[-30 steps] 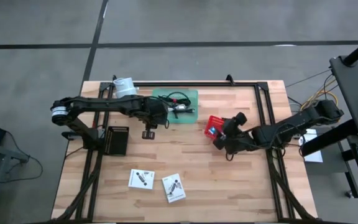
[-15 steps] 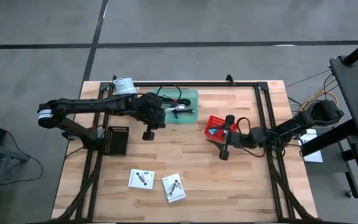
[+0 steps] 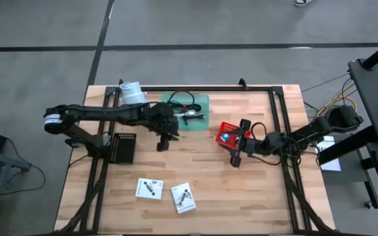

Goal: Pick and place items into bin
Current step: Put the left card reader box into the black basket

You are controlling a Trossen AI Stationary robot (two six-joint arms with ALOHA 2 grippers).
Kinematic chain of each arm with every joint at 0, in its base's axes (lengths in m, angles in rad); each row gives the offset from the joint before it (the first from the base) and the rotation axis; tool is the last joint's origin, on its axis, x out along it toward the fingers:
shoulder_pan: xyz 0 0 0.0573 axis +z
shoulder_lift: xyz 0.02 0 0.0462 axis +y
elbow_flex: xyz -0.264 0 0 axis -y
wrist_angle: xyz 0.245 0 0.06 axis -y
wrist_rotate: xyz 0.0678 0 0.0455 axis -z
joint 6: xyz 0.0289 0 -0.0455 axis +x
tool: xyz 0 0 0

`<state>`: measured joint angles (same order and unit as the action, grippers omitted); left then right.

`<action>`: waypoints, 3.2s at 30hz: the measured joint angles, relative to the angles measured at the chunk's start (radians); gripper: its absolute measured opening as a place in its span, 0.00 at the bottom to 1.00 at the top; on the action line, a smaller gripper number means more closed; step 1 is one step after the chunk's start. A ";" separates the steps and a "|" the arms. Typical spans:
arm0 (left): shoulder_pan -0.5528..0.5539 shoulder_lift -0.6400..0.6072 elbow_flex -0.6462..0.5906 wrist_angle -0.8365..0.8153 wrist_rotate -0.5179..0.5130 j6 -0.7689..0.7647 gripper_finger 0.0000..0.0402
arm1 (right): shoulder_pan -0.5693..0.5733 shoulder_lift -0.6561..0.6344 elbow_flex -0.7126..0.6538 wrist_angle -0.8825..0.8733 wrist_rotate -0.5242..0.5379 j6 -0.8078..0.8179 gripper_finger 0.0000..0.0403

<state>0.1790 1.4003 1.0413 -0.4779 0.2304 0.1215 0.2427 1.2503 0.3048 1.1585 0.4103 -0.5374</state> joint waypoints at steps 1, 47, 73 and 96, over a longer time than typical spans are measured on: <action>-0.005 0.009 0.001 -0.004 -0.002 -0.011 0.24 | -0.001 0.001 0.002 0.000 0.000 -0.008 0.54; -0.534 0.263 -0.031 -0.289 -0.159 -0.587 0.47 | -0.152 0.009 -0.002 -0.003 0.000 0.037 0.54; -0.539 0.354 -0.031 -0.290 -0.103 -0.586 0.42 | -0.152 0.010 -0.002 -0.004 0.000 0.031 0.54; -0.480 0.298 0.016 -0.407 0.098 -0.581 0.00 | -0.152 0.010 -0.002 -0.004 0.001 0.029 0.54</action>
<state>-0.3015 1.6979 1.0571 -0.8851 0.3279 -0.4599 0.0910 1.2602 0.3027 1.1545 0.4110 -0.5079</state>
